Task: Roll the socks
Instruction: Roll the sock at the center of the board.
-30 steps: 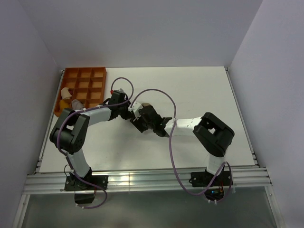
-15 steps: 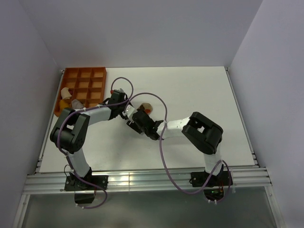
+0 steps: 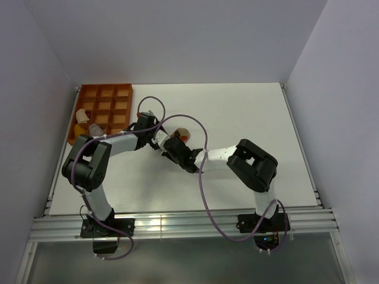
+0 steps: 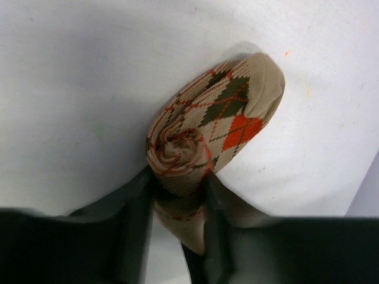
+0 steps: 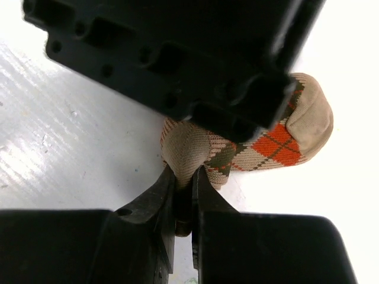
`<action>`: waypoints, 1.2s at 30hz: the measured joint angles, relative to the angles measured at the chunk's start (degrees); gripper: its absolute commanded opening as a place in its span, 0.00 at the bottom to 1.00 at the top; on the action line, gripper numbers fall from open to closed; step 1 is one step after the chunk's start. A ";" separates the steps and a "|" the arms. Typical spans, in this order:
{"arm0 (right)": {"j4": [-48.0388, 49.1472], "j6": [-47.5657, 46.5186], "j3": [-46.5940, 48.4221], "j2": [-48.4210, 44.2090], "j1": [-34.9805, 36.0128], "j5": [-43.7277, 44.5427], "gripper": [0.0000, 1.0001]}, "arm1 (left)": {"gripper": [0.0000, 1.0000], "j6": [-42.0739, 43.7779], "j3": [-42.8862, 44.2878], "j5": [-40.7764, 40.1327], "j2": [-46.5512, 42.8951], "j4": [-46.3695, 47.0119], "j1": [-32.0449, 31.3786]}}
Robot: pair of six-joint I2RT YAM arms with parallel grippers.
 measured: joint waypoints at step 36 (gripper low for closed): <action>-23.93 -0.04 15.80 3.32 -5.44 -29.42 0.00 | 0.71 -9.97 -27.69 -2.23 -21.16 13.40 8.85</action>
